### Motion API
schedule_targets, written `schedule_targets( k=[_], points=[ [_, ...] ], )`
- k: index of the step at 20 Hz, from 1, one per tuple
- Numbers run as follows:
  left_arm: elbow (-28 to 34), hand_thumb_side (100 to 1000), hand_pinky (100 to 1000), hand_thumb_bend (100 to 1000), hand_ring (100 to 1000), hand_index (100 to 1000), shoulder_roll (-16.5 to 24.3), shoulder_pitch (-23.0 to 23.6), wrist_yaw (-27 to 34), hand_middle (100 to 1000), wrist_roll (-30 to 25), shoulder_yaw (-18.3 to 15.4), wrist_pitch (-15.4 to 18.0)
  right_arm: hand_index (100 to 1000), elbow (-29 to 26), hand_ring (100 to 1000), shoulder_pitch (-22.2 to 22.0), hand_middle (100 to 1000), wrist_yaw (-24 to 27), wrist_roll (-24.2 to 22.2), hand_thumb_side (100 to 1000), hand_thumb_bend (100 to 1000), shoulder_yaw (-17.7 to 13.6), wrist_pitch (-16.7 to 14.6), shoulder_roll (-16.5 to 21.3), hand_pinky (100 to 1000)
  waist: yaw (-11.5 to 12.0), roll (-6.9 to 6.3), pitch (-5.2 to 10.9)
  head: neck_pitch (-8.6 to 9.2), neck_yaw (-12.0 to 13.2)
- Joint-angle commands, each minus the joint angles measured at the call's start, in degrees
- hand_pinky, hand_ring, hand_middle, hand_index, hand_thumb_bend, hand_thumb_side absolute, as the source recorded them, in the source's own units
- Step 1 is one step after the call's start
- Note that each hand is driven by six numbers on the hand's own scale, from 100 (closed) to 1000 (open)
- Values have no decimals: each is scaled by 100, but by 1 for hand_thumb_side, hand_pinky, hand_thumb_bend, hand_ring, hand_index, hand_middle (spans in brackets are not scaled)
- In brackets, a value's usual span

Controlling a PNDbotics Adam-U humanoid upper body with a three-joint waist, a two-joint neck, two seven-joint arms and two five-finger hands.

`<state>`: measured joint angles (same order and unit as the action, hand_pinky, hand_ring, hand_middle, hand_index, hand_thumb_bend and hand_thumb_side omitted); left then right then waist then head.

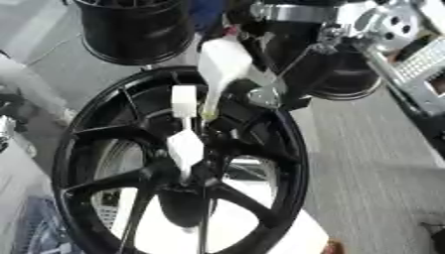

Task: Pull the pin out of the wheel hub.

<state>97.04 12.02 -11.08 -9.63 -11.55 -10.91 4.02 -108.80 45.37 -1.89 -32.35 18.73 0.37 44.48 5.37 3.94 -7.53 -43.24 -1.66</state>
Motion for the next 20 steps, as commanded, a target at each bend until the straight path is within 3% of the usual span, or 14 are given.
schedule_targets(
  k=[1,7,11,14,15,16,17,19,20],
  points=[
    [85,462,565,138,574,747,117,-34,12,661,22,-60,0,499,-163,353,-323,360,56,539,100,100,-664,67,535,402,-27,-29,70,35,33],
    [92,462,565,136,574,747,111,-38,10,661,58,-96,-7,491,357,343,-1761,352,-318,1867,100,100,-1736,116,801,388,-112,-45,37,67,57],
    [99,463,565,136,574,747,101,-42,8,661,78,-116,-7,502,1048,351,-2814,360,-504,2875,100,100,-2437,166,425,392,-169,-74,14,100,79],
    [104,462,565,136,574,747,99,-40,9,661,98,-133,-8,576,1637,417,-3413,431,-779,3377,100,129,-2788,277,20,442,-191,-90,4,121,75],
    [105,463,565,136,574,747,95,-41,10,662,102,-136,-9,696,1828,527,-3563,546,-908,3496,104,158,-2885,351,-129,526,-200,-96,2,132,74],
    [106,463,565,136,575,747,92,-43,11,662,102,-136,-8,731,1984,560,-3683,583,-1028,3606,112,168,-2972,425,-269,555,-207,-102,1,141,73],
    [108,463,565,136,575,747,91,-43,13,662,103,-138,-7,858,2130,696,-3794,732,-1112,3689,163,221,-3054,504,-420,669,-215,-109,1,148,75],
    [109,462,565,136,575,747,90,-40,15,662,111,-146,-7,918,2345,793,-3953,829,-1212,3873,249,319,-3215,645,-675,758,-227,-117,2,157,68],
    [109,462,565,136,575,747,88,-38,15,662,114,-148,-8,921,2398,797,-4004,834,-1238,3980,257,326,-3268,685,-767,762,-229,-119,3,158,67]
  ],
)
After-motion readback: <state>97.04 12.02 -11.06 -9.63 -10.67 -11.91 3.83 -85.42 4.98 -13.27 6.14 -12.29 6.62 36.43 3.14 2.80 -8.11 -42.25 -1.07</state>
